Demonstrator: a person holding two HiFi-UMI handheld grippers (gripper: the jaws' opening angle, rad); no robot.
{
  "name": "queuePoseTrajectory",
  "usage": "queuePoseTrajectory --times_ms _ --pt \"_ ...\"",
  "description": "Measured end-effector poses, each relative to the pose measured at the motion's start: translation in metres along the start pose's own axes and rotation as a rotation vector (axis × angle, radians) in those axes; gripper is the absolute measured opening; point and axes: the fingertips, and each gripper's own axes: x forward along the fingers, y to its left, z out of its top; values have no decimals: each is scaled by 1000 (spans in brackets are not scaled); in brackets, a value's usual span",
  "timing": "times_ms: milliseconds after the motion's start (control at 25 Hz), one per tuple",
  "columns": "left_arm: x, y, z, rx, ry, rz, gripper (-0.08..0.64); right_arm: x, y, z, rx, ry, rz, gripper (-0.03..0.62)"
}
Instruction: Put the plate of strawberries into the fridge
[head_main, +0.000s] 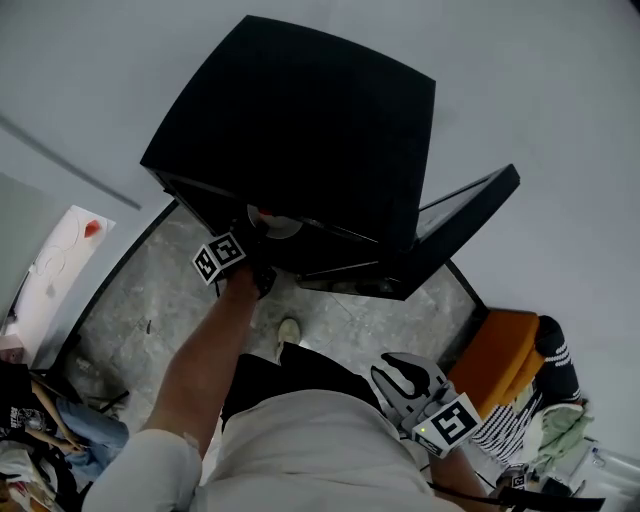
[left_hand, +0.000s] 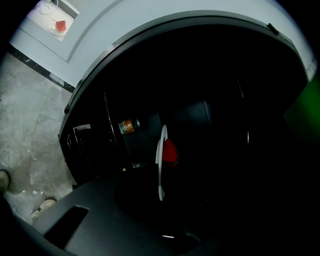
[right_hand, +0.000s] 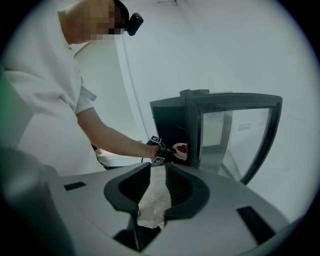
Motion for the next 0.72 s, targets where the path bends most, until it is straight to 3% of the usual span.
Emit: queuePoseTrajectory --times_ms 240,560,720 --pt "17 10 8 42 -20 76 26 -3 -10 -4 11 19 3 100" --pt "15 16 14 275 3 273 79 7 -9 -3 23 15 9 100" --pt "7 21 22 432 16 362 113 9 -3 -2 23 10 8 100"
